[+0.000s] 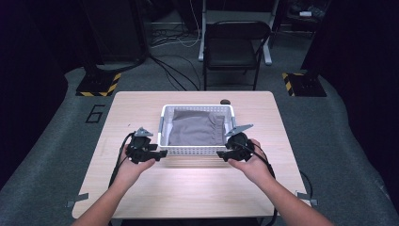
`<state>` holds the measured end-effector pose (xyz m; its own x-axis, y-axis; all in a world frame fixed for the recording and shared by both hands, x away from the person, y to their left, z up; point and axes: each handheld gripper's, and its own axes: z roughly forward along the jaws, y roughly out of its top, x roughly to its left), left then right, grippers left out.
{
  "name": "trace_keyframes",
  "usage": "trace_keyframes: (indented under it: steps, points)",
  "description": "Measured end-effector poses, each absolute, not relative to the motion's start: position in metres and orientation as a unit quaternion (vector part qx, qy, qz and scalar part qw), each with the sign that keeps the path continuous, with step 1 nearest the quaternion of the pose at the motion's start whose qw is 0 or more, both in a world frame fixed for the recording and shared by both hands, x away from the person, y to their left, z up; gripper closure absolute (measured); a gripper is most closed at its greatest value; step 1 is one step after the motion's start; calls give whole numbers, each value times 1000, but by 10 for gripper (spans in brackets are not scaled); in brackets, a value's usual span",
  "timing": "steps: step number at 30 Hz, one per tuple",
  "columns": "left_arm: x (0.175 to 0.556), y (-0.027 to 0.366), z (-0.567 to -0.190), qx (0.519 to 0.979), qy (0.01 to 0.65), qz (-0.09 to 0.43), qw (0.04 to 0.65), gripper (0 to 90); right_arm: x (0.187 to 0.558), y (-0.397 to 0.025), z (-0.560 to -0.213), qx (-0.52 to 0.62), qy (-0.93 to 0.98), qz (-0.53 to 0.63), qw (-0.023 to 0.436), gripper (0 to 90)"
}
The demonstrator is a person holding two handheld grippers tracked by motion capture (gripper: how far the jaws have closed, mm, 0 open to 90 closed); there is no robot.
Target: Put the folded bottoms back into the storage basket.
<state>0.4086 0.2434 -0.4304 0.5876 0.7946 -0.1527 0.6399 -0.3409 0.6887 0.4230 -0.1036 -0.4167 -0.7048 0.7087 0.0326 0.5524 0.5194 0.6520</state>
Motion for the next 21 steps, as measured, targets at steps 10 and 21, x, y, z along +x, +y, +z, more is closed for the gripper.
trace_keyframes:
  steps: [10, 21]
  points:
    - [388, 244, -457, 807, 451, 97, 368, 446, 406, -114, -453, 384, 861, 317, 105, 496]
    - [380, 255, -478, 800, 464, 112, 365, 412, 393, -139, -479, 426, 836, 330, 105, 488]
